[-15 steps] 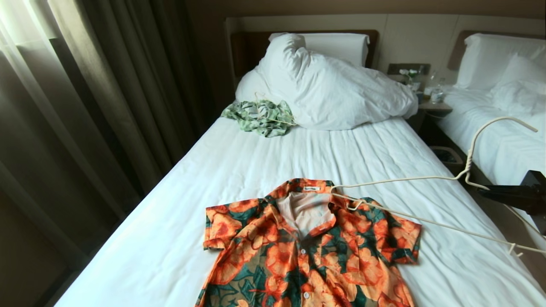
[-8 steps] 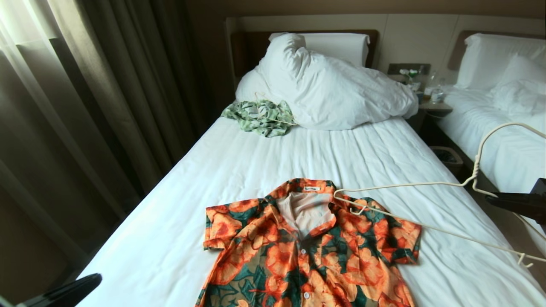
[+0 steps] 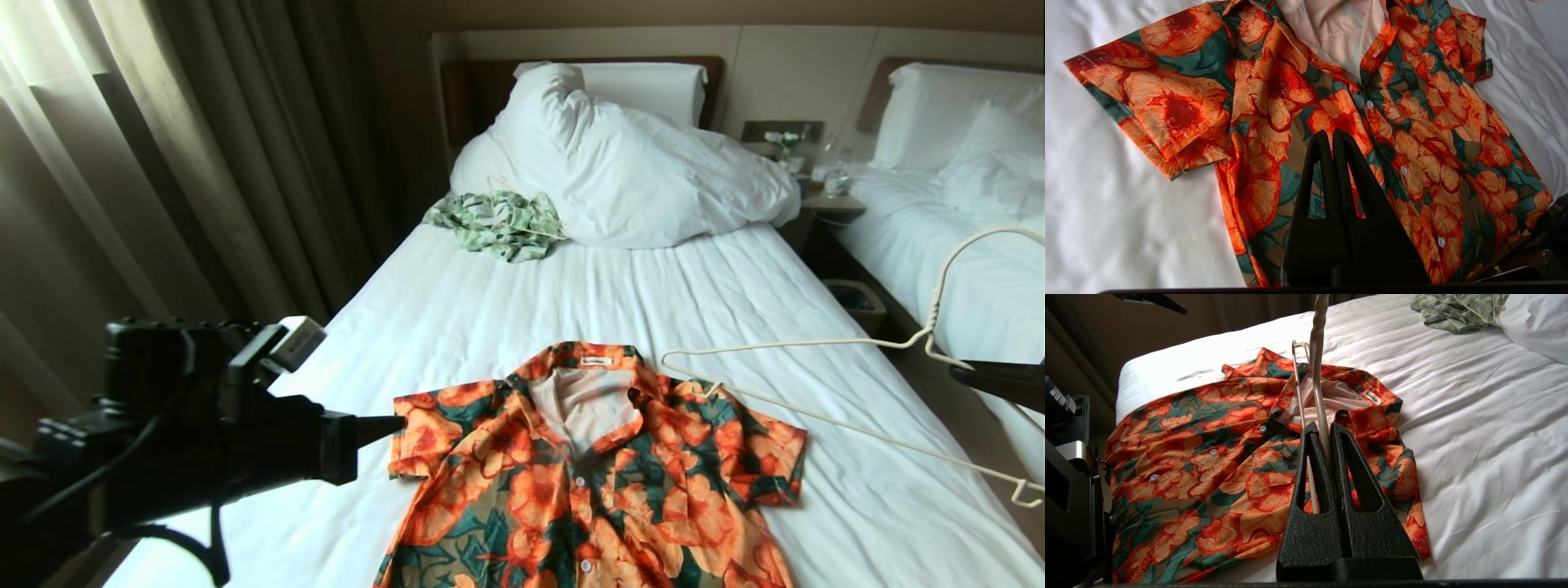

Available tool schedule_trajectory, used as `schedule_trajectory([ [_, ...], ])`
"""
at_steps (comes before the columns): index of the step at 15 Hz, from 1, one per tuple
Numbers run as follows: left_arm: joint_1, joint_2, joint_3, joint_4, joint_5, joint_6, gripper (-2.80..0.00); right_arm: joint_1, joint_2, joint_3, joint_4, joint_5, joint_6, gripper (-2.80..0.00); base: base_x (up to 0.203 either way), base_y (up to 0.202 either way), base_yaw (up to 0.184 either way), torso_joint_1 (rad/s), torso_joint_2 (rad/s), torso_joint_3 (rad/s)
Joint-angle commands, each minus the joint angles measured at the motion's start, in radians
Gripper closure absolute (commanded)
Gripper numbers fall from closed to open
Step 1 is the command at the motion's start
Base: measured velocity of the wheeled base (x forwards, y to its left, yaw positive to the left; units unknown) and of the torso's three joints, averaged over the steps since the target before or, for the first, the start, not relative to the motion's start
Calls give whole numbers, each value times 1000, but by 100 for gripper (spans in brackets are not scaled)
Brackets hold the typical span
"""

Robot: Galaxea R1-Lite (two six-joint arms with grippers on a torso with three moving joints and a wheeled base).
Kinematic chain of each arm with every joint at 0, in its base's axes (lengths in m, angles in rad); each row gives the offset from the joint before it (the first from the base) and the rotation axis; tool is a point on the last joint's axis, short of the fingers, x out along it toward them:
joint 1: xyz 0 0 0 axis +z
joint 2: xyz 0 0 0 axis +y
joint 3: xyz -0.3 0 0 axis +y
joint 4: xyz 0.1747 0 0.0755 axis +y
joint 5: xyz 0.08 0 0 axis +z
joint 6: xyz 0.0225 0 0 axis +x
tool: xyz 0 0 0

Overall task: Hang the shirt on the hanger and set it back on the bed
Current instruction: Lift the shirt and hanger

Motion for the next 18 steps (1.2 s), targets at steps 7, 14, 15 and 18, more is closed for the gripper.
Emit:
schedule_trajectory([
  [7,3,447,-305,-33,-73,1,0,-45,37,-24,1,8,-5,0,0,0,0,0,0,0],
  [14,3,653,-467,-85,-73,-9,-280,-51,44,-29,1,8,-5,0,0,0,0,0,0,0],
  [15,-5,679,-491,-85,-72,-11,-280,-51,44,-29,1,8,-5,0,0,0,0,0,0,0],
  [18,-35,738,-547,-85,-69,-39,-280,-51,55,-35,1,8,-5,0,0,0,0,0,0,0],
])
